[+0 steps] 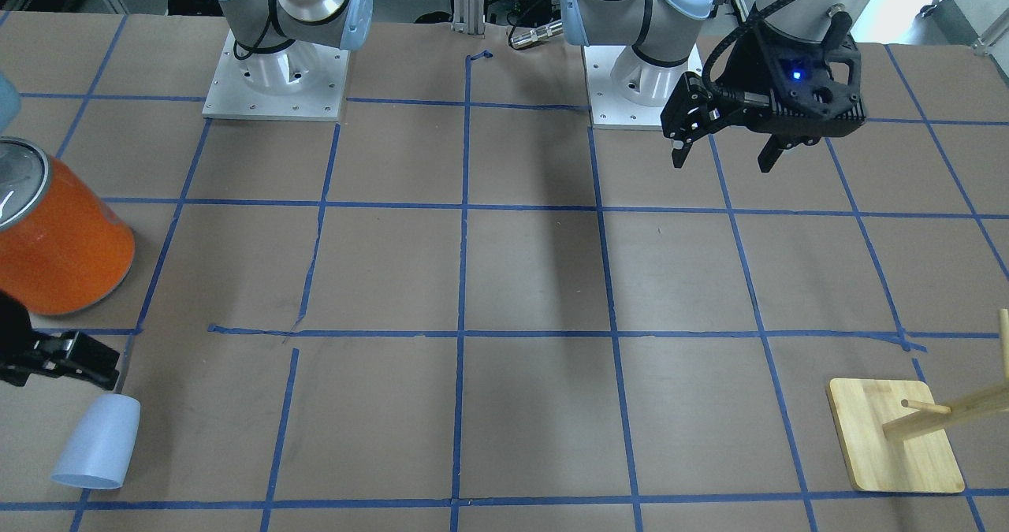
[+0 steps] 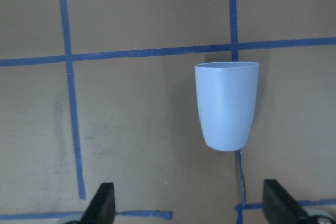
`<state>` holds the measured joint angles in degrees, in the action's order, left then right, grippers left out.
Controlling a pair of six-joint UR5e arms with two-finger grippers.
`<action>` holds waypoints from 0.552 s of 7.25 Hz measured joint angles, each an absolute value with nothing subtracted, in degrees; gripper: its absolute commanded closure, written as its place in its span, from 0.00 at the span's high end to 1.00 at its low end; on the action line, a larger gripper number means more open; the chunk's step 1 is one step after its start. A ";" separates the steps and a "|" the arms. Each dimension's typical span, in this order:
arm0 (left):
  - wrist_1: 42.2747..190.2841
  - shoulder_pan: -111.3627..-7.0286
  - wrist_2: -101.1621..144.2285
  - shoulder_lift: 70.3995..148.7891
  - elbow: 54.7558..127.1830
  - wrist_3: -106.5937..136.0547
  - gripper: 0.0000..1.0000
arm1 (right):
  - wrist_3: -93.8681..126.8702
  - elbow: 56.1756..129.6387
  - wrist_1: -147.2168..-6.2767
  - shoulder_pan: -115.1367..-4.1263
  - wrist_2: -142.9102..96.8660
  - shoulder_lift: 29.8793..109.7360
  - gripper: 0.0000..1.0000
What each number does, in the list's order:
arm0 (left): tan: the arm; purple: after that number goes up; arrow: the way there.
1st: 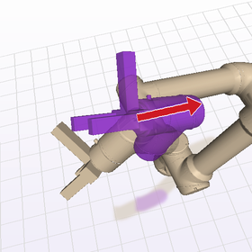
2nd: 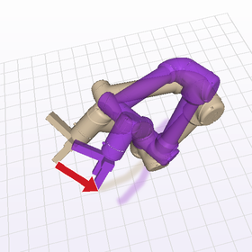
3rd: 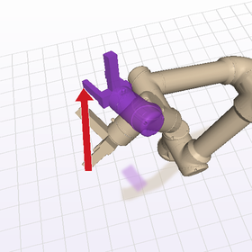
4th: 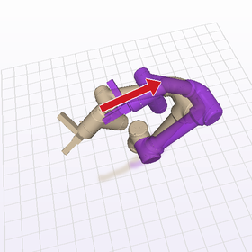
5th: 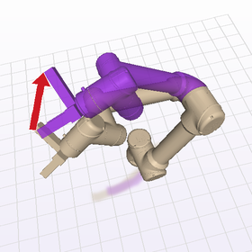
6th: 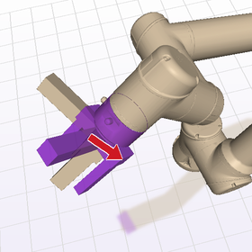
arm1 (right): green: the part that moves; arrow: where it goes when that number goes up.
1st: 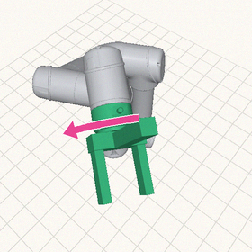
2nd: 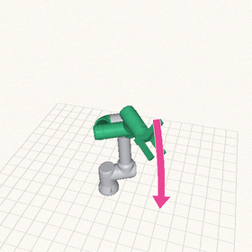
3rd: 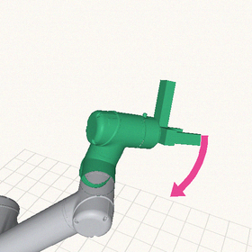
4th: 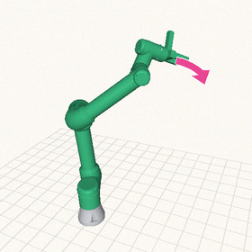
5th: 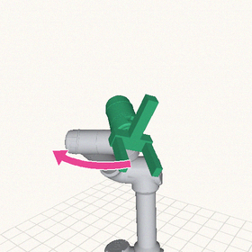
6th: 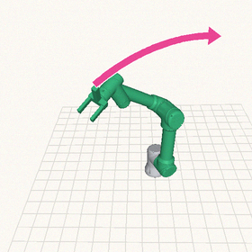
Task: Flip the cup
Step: 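Lower the right gripper and grasp the light-blue cup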
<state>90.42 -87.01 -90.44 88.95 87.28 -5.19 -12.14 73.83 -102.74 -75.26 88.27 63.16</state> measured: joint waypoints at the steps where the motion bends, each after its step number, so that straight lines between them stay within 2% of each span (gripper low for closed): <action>1: 90.40 -87.01 -90.44 88.94 87.28 -5.19 1.00 | -14.91 74.30 -105.75 -73.86 88.14 59.90 1.00; 4: 90.40 -87.01 -90.44 88.95 87.28 -5.19 1.00 | -17.21 76.77 -113.45 -71.78 87.84 54.23 0.99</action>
<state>90.40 -87.01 -90.44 88.95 87.28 -5.19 -17.21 76.77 -113.45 -71.78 87.84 54.23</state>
